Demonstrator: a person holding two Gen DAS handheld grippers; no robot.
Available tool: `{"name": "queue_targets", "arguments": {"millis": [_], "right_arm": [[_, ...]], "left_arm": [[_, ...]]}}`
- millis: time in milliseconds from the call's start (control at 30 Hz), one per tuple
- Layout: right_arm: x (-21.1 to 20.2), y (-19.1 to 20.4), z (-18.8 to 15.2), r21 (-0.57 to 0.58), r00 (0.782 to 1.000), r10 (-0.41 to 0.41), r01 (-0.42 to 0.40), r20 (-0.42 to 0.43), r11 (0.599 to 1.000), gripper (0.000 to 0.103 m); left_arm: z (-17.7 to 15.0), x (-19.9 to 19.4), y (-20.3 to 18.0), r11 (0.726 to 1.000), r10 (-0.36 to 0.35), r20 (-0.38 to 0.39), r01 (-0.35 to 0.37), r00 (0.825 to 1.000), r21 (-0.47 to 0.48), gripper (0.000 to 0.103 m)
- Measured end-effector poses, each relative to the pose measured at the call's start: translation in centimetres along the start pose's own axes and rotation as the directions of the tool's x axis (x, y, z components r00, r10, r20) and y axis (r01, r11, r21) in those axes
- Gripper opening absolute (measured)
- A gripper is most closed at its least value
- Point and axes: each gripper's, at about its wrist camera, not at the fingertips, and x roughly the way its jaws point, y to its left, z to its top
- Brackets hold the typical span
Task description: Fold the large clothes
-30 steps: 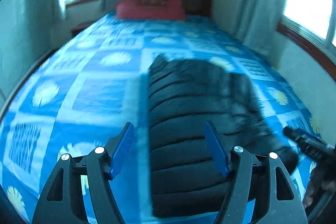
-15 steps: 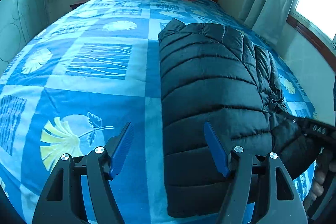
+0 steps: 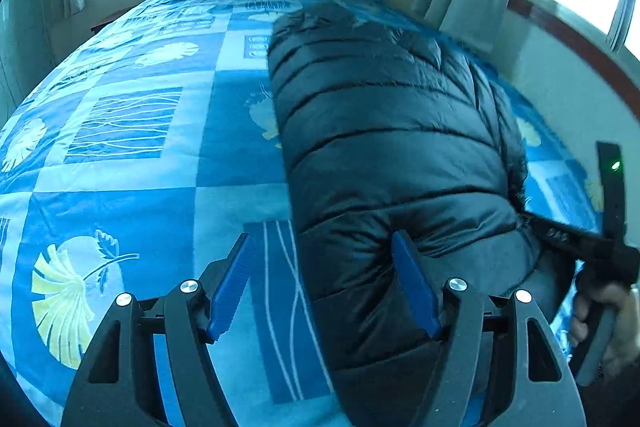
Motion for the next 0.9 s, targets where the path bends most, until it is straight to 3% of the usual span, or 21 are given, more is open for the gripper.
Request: {"name": "queue_targets", "arguments": {"millis": [100,200,400,533,633,800,900], "right_arm": [[-0.8,-0.5,0.3,-0.004,0.999,-0.021,0.021,0.034,1.000,0.041],[-2.9,-1.0,-0.1,-0.002,0.997,-0.012,0.013,0.079,1.000,0.047],[-9.0,0.9,-2.3,-0.063,0.981,-0.003,0.016,0.196,0.998,0.047],[-11.6,2.3,-3.5,-0.111,0.968,0.057,-0.031,0.244,0.993,0.038],[-10.9,3.1,-4.0,-0.143,0.975,0.116,-0.090,0.187,0.986,0.027],[-5.2,2.7,-4.2,-0.137,0.995,0.071,-0.061,0.068,0.989,0.026],[-2.0,2.4,-4.7,-0.153,0.996,0.058,-0.048,0.061,0.987,0.026]], "left_arm": [[0.0,0.5,-0.1,1.000,0.010,-0.010,-0.010,1.000,-0.002,0.070],[-0.1,-0.2,0.1,1.000,0.018,0.000,-0.018,1.000,-0.006,0.070],[-0.8,-3.8,0.5,0.999,0.025,0.075,-0.023,0.997,-0.031,0.070],[-0.8,-5.7,0.0,0.999,-0.011,0.114,0.014,0.993,-0.030,0.070],[-0.7,-4.2,-0.5,0.999,-0.035,0.063,0.036,0.997,-0.025,0.070],[-1.1,0.0,-0.7,0.997,-0.057,-0.032,0.055,0.998,-0.060,0.070],[-1.2,1.4,-1.3,0.999,-0.028,-0.041,0.027,0.999,-0.027,0.071]]}}
